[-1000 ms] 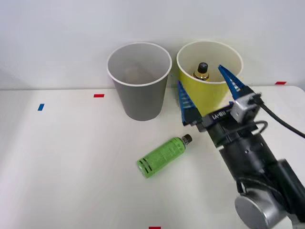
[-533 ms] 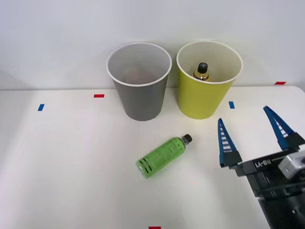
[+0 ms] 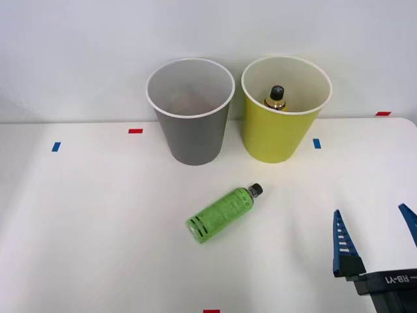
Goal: Put cans in the gray bin, plastic bottles in the light green bin
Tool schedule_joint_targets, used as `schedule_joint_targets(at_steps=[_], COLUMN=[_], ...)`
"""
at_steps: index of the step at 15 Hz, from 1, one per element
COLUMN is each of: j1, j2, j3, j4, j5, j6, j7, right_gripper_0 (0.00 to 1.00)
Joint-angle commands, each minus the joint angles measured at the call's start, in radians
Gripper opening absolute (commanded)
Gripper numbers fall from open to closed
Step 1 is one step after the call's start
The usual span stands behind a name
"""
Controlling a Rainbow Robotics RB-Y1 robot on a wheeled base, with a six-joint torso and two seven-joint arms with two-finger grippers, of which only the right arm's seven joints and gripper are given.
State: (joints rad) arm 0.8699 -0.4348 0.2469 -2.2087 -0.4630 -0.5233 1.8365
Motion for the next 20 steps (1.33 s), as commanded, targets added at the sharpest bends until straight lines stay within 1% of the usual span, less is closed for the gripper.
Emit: schedule_joint_targets(at_steps=[1, 4, 7, 8, 9, 10, 11, 13, 14, 15, 16, 17, 20], j1=[0.093, 0.141, 0.129, 0.115, 0.106, 0.1, 0.09, 0.049, 0.015, -0.003, -0.011, -0.019, -0.003], j2=[0.065, 0.102, 0.133, 0.154, 0.171, 0.183, 0.195, 0.195, 0.194, 0.194, 0.189, 0.177, 0.153], j3=[-0.015, -0.023, -0.051, -0.07, -0.077, -0.078, -0.075, -0.075, -0.075, -0.07, -0.061, -0.044, -0.003], j4=[0.001, 0.003, 0.003, 0.003, 0.003, 0.004, 0.023, 0.095, 0.164, 0.204, 0.236, 0.259, 0.265], j5=[0.064, 0.101, 0.139, 0.173, 0.193, 0.224, 0.277, 0.346, 0.386, 0.405, 0.412, 0.418, 0.426], j6=[0.002, 0.017, 0.097, 0.141, 0.17, 0.178, 0.177, 0.124, 0.062, 0.019, -0.024, -0.064, -0.115], j7=[-0.003, 0.001, -0.003, -0.01, -0.029, -0.088, -0.164, -0.266, -0.333, -0.37, -0.387, -0.378, -0.352], right_gripper_0=[1.0, 1.0, 1.0, 1.0, 1.0, 1.0, 1.0, 1.0, 1.0, 1.0, 1.0, 1.0, 1.0])
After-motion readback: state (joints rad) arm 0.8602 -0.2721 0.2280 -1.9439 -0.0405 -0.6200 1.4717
